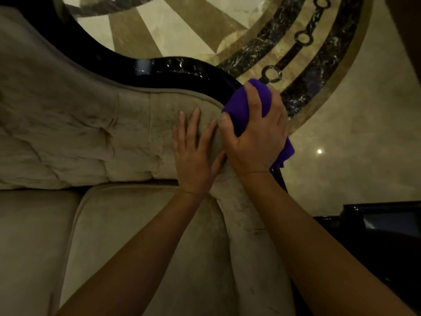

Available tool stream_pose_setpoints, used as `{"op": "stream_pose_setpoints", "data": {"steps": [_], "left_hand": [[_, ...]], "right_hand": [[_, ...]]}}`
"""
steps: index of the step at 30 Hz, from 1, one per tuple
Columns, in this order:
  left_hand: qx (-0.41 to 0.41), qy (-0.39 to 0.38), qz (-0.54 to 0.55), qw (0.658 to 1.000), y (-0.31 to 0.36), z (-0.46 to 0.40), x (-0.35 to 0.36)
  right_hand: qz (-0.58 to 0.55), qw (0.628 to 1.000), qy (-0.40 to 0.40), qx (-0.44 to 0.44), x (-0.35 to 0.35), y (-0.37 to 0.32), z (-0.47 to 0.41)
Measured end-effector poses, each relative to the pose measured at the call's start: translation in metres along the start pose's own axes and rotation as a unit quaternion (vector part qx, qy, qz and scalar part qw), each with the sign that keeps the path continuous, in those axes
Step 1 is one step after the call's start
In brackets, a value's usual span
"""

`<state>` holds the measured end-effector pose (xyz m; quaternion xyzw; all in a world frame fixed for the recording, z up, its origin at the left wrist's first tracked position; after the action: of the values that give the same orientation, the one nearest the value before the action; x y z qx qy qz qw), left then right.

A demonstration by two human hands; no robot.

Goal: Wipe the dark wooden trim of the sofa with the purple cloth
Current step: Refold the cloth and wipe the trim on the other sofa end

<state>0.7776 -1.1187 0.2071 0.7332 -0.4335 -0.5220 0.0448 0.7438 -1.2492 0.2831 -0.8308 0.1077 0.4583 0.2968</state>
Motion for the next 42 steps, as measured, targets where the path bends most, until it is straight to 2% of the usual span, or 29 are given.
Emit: {"op": "stream_pose_setpoints", "data": {"steps": [6,12,17,19,21,24,26,34,38,42], "left_hand": [[-0.008,-0.023,0.001,1.000,0.006,0.001,-0.006],[0.010,-0.097,0.031,0.995,-0.004,0.001,-0.038],[0.031,-0.181,0.073,0.980,-0.002,-0.015,-0.093],[0.057,-0.156,0.069,0.984,-0.001,-0.039,-0.132],[0.097,-0.093,0.039,0.990,-0.001,-0.071,-0.176],[0.152,-0.002,-0.052,0.987,-0.007,-0.119,-0.231],[0.178,0.032,-0.120,0.976,-0.017,-0.143,-0.251],[0.220,0.020,-0.308,0.925,-0.090,-0.187,-0.254],[0.236,0.051,-0.304,0.922,-0.106,-0.181,-0.261],[0.200,0.102,-0.284,0.932,-0.120,-0.174,-0.268]], "right_hand": [[0.018,0.998,0.006,-0.064,0.002,-0.033,-0.033],[0.052,0.982,-0.026,-0.179,0.016,-0.084,-0.064],[0.052,0.981,-0.064,-0.176,0.014,-0.091,-0.066],[0.033,0.982,-0.091,-0.164,0.012,-0.091,-0.068],[0.019,0.981,-0.106,-0.159,0.009,-0.090,-0.070],[0.014,0.982,-0.102,-0.157,0.007,-0.091,-0.069],[0.016,0.984,-0.094,-0.149,0.009,-0.092,-0.069],[0.047,0.988,-0.071,-0.128,0.022,-0.091,-0.072],[0.059,0.988,-0.034,-0.142,0.024,-0.091,-0.072],[0.054,0.990,-0.021,-0.127,0.025,-0.095,-0.070]]}}
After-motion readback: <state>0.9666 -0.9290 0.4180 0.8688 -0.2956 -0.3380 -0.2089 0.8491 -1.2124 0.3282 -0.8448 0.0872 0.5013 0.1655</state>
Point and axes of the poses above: each hand's wrist, its own z-axis away from the middle knuckle, its own x-axis out of the palm, y = z × x, the point moved 5 cm from there along -z, towards the middle knuckle, and after that the axes turned 3 degrees about z, right-handed, at the moved point
